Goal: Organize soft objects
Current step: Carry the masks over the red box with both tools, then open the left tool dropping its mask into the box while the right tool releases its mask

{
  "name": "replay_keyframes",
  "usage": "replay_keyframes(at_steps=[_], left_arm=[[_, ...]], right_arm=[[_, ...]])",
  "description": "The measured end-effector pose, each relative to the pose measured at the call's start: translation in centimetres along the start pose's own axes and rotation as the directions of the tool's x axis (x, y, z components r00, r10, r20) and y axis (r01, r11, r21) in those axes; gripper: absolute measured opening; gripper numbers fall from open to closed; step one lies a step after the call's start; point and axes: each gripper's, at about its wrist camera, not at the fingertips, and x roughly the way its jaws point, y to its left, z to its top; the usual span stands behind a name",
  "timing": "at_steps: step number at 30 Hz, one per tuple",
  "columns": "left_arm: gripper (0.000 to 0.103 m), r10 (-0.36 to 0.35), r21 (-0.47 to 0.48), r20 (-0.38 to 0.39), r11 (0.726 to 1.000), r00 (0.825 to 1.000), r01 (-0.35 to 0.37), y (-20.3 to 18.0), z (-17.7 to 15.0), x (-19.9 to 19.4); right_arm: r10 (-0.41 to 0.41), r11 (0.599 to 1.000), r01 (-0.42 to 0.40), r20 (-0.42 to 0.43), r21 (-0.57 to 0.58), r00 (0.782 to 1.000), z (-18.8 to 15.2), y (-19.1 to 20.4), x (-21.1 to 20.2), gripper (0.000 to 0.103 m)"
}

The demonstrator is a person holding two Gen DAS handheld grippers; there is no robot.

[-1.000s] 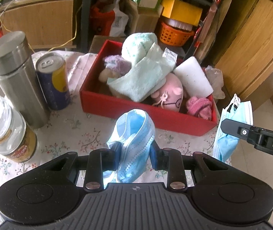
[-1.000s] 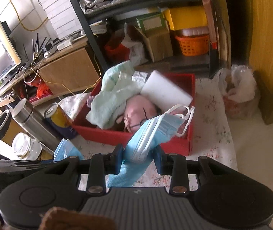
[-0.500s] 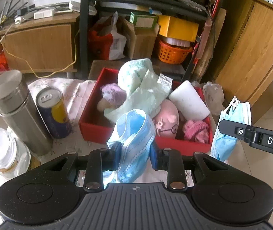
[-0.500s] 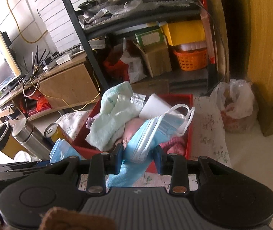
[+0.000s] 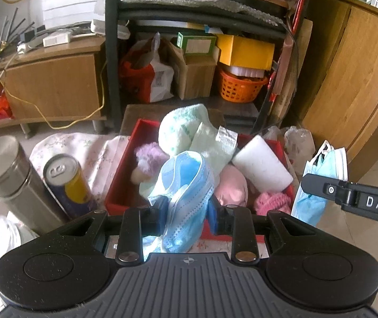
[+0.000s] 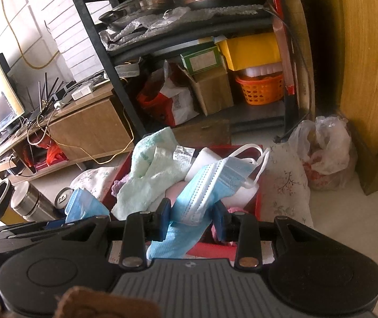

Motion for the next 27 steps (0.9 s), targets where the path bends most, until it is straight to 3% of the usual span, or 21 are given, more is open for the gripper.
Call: replay_keyframes(at_steps=[15, 22, 24, 25, 26, 27], left_arm=[[0.032, 0.002, -0.074, 0.032, 0.997, 0.999, 0.0, 1.5, 5.3, 4.2], [0.04, -0.001, -0.09, 0.003, 0.996, 1.0, 0.001, 2.1, 6.4, 7.7], [0.052, 0.01, -0.086, -0.014, 0.996, 1.0, -0.011, 2.1, 6.2, 8.6], [0.064, 0.015, -0.087, -0.016, 0.996, 1.0, -0.016, 2.1, 6.2, 8.9], [0.074, 0.019, -0.091, -0.016, 0.996, 1.0, -0.02, 2.1, 6.1, 9.1], [0.077, 0.02, -0.093, -0.017, 0.995, 1.0, -0.022, 2.2, 6.1, 9.2]], right_arm=[[-0.039, 0.999, 0.039, -0.008, 0.012, 0.999, 3.2, -1.1, 4.4, 0.006], [-0.027, 1.0, 0.027, -0.049, -0.006, 0.998, 3.8, -1.3, 8.0, 0.006], [-0.019, 1.0, 0.019, -0.061, -0.001, 0.998, 3.6, -1.2, 8.9, 0.011], [-0.017, 1.0, 0.017, -0.068, -0.005, 0.998, 3.5, -1.2, 9.3, 0.016], [-0.021, 1.0, 0.02, -0.074, -0.008, 0.997, 3.4, -1.1, 9.6, 0.031], [-0.028, 1.0, 0.027, -0.072, -0.012, 0.997, 3.3, -1.0, 9.8, 0.041]])
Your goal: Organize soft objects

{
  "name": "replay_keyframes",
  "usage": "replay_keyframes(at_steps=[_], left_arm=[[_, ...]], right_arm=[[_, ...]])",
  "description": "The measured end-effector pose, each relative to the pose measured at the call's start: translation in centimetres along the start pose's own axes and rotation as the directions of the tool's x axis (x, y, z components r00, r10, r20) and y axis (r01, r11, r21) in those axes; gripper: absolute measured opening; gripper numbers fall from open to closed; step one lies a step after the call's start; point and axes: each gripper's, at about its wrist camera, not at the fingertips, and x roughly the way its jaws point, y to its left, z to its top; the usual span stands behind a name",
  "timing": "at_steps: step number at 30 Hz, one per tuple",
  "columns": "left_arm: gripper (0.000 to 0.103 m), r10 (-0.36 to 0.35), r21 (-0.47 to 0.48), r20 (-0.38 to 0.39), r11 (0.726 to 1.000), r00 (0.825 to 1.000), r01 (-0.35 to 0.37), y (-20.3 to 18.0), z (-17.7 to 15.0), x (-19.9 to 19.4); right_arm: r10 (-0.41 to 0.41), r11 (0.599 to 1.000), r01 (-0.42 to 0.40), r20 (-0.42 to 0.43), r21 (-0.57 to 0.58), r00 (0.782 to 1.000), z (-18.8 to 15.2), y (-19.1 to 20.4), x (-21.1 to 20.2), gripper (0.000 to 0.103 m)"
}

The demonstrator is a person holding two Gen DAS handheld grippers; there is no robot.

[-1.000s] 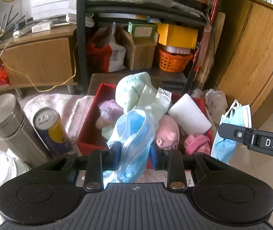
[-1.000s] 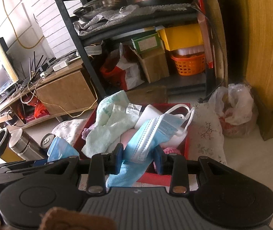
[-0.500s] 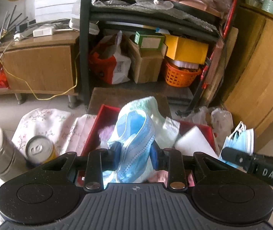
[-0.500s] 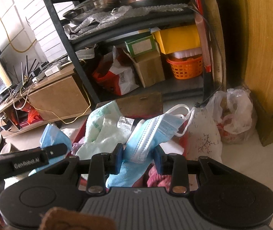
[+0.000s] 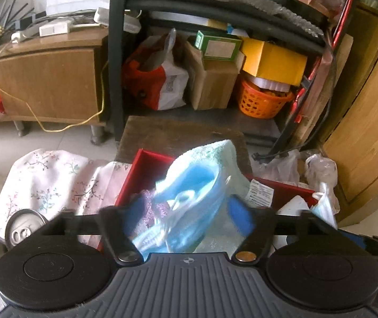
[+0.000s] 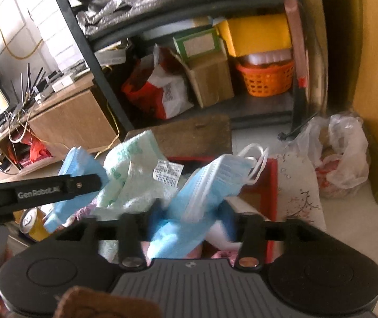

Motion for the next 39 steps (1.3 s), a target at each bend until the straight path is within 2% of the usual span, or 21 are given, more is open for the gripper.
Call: replay_keyframes(at_steps=[10, 16, 22, 29, 32, 39], left_arm=[[0.081, -0.014, -0.014, 0.011, 1.0, 1.0, 0.014, 0.1, -0.3, -3.1], [0.082, -0.028, -0.027, 0.018, 0.999, 0.999, 0.029, 0.3, -1.9, -5.8], [0.082, -0.044, -0.005, 0.015, 0.999, 0.999, 0.044, -0.1, -4.1, -8.0], [0.082, -0.007, 0.076, 0.068, 0.997, 0.998, 0.002, -1.0, -5.9, -10.7], [0.082, 0.019, 0.094, 0.098, 0.995, 0.995, -0.028, -1.0, -6.6, -11.6], [0.082, 0.033, 0.117, 0.122, 0.992, 0.992, -0.048, -1.1, -7.8, -12.9]], right_arm=[[-0.014, 0.999, 0.012, 0.045, 0.052, 0.999, 0.1, -0.6, -2.3, 0.043], [-0.031, 0.999, 0.029, 0.069, 0.032, 0.997, -0.4, 0.1, -4.9, 0.043], [-0.002, 1.0, 0.001, 0.091, 0.02, 0.996, -2.1, 1.0, -7.8, 0.043], [-0.008, 1.0, 0.01, 0.117, -0.011, 0.993, -3.9, 1.8, -10.2, 0.043], [-0.011, 1.0, 0.012, 0.132, -0.006, 0.991, -4.4, 1.5, -11.1, 0.043], [-0.007, 1.0, 0.008, 0.142, -0.007, 0.99, -5.9, 1.4, -12.4, 0.043]])
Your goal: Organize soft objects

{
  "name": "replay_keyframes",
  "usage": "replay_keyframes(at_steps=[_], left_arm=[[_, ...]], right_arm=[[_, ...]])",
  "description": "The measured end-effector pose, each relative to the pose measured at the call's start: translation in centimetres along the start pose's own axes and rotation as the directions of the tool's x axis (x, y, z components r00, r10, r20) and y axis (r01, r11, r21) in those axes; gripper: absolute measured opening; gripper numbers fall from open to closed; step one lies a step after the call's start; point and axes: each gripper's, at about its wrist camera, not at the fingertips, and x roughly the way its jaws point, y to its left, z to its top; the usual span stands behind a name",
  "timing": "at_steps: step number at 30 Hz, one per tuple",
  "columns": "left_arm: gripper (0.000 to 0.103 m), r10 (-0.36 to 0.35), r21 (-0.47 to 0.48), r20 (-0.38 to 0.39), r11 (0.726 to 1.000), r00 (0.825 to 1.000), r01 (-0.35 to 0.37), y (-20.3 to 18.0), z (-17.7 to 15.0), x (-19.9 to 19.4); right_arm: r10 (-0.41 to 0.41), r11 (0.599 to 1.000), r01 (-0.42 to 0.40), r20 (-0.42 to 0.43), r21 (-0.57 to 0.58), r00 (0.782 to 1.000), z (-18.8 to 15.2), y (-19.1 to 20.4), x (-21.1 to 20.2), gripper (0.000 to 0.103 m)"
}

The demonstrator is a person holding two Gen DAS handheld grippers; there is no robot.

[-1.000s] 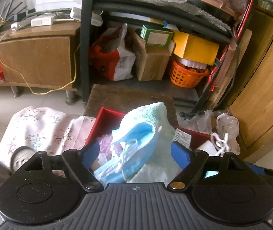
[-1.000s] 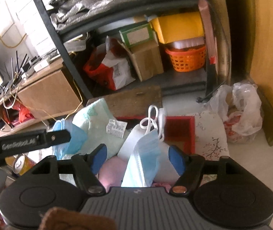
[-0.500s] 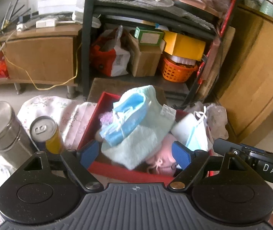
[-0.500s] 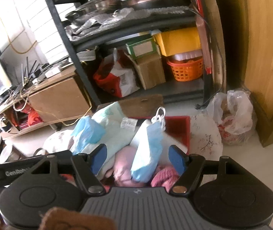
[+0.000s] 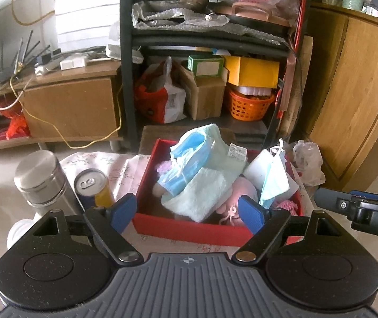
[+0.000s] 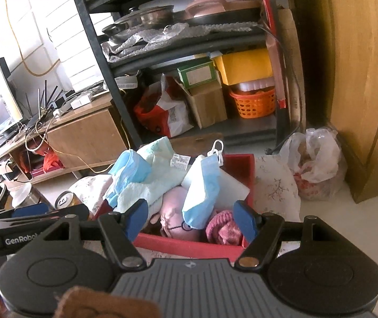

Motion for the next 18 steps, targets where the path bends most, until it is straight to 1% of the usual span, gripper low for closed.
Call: replay_keyframes(at_steps=[6, 16, 18], left_arm=[[0.083, 0.004, 0.013, 0.022, 1.0, 1.0, -0.004, 0.0, -1.0, -1.5], [0.092, 0.031, 0.045, 0.077, 0.998, 0.997, -0.035, -0.6, -2.4, -3.4], [0.093, 0.034, 0.044, 0.082, 0.998, 0.996, -0.037, -0.6, -2.5, -3.6]], right_arm=[[0.008, 1.0, -0.007, 0.015, -0.023, 1.0, -1.3, 0.6, -1.3, 0.043], [0.019, 0.998, -0.015, 0.066, -0.056, 0.998, -2.8, 1.8, -3.6, 0.043], [0.019, 0.998, -0.015, 0.067, -0.054, 0.998, -3.0, 1.8, -3.8, 0.043]])
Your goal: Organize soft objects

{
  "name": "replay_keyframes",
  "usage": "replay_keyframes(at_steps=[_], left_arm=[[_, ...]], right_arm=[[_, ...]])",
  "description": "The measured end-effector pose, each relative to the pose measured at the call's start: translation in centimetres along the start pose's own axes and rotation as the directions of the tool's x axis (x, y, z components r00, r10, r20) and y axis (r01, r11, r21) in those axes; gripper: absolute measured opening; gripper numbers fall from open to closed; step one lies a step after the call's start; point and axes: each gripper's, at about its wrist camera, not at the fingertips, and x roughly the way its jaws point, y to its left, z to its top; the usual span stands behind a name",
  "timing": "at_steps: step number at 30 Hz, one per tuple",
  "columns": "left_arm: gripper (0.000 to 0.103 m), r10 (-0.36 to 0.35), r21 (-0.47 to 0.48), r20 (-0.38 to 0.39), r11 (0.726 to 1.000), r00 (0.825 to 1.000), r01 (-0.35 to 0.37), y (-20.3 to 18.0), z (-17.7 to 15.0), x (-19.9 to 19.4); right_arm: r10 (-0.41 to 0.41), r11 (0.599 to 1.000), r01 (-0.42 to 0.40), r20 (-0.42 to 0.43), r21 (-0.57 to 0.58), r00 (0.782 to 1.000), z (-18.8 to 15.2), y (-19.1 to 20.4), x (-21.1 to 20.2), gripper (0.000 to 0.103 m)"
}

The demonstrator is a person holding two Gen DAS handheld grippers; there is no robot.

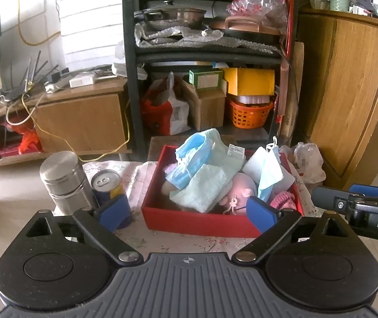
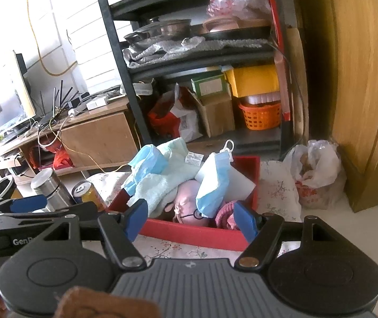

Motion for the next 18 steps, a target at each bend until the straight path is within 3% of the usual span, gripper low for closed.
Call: replay_keyframes(at_steps=[18], left_arm=[[0.098, -0.003, 0.01, -0.001, 1.0, 1.0, 0.003, -0.39, -0.33, 0.1]], right_arm=[[0.02, 1.0, -0.02, 0.032, -0.003, 0.999, 0.12, 0.26, -0.38, 0.043]])
